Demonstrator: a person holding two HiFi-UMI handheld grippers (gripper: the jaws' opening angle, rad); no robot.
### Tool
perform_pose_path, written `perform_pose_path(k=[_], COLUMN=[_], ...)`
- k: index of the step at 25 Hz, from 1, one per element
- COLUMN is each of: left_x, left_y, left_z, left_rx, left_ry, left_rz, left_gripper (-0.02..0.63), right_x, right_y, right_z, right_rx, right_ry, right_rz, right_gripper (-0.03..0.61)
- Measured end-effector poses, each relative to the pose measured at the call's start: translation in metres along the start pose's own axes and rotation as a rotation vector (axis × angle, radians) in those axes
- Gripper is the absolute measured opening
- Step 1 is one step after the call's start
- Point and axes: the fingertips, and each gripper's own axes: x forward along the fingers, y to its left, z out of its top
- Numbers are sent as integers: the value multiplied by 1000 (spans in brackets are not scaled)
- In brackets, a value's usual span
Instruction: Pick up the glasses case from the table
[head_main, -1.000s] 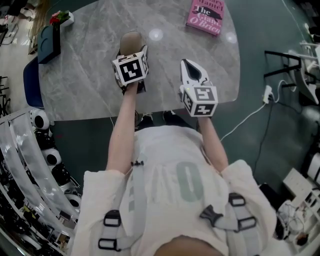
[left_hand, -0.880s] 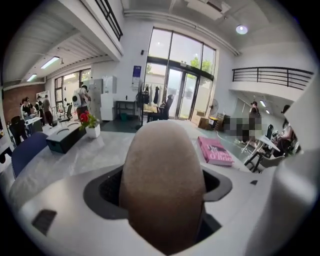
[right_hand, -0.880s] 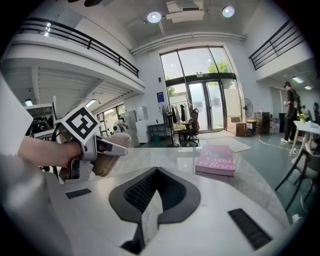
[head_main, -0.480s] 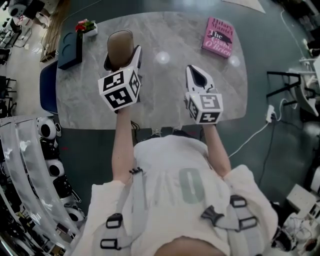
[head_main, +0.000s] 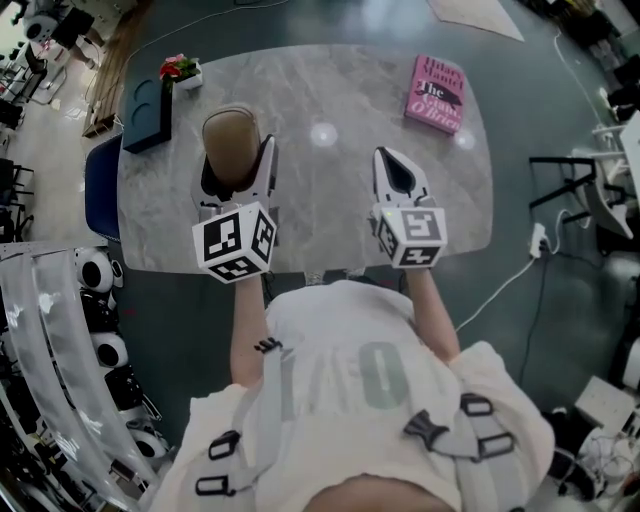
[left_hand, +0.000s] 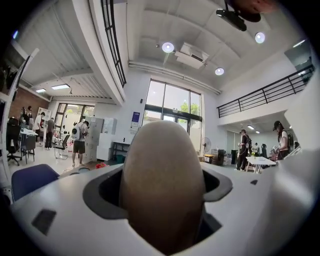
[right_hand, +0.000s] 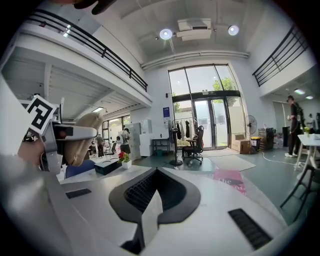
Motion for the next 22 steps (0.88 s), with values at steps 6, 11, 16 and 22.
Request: perform_pose_path(k=[6,11,16,22], left_x=[-15,-15,-17,-17], left_y=[-13,-8,-9,-8], left_z=[-36,-40,-39,-43], left_rx=[5,2,4,18], left_ry=[42,50,47,63], left_rz=[-24,-13,-8,2], left_gripper=[399,399,399,399], right_x=[-14,-18,-21,-21], right_y=[-7,-8,-9,-7], right_z=[-7,-8,-6,-8], right_rx=[10,1,7,8], right_ry=[-12,-17,-24,-21], right_rz=[-17,-27,-28,-24], right_gripper=[1,0,0,0])
